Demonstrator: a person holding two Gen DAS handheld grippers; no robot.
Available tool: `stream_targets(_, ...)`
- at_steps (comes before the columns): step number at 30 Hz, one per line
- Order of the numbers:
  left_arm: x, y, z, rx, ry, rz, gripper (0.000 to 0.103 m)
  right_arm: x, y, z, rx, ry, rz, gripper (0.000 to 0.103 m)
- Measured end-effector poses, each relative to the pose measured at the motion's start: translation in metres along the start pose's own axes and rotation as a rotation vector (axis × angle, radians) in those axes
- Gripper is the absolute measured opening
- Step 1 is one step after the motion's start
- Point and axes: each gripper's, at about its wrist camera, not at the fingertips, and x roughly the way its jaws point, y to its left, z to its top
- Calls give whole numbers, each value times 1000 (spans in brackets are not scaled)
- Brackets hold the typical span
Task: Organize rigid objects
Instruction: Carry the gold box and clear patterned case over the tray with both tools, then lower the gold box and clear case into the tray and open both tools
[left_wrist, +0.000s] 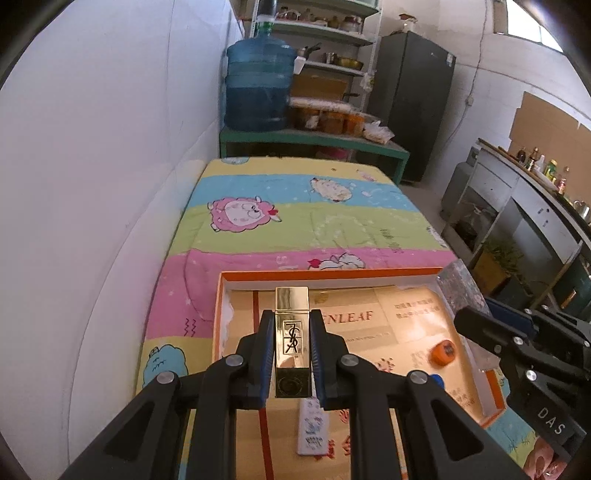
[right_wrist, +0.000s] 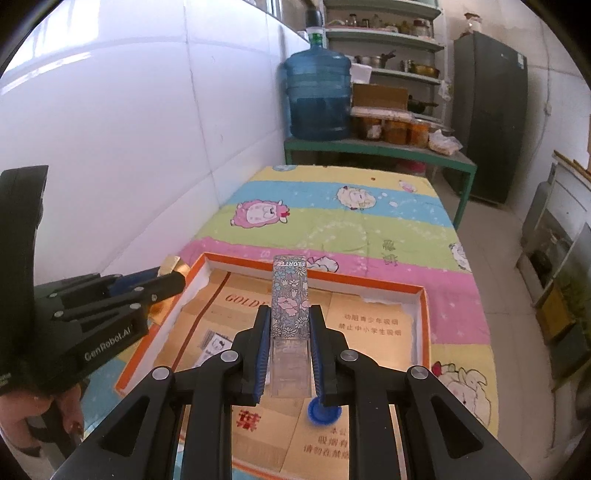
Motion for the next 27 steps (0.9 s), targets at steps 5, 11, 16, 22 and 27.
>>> stream_targets(5, 30, 7, 7, -7, 64, 17, 18, 25, -9, 4, 17, 41, 9, 20)
stream_targets(11, 59, 11, 6, -17, 126, 34, 18, 53, -18, 2, 35, 97, 15, 20)
stream_targets(16, 78, 14, 5, -23, 157, 42, 18, 70, -26, 1, 49, 130, 19, 20)
stream_targets(22, 91, 16, 5, -27, 178, 47, 18, 81, -32, -1, 59, 152, 25, 20)
stream_targets(27, 96, 16, 2, -29, 190, 47, 18, 89, -34, -3, 63, 171, 32, 20)
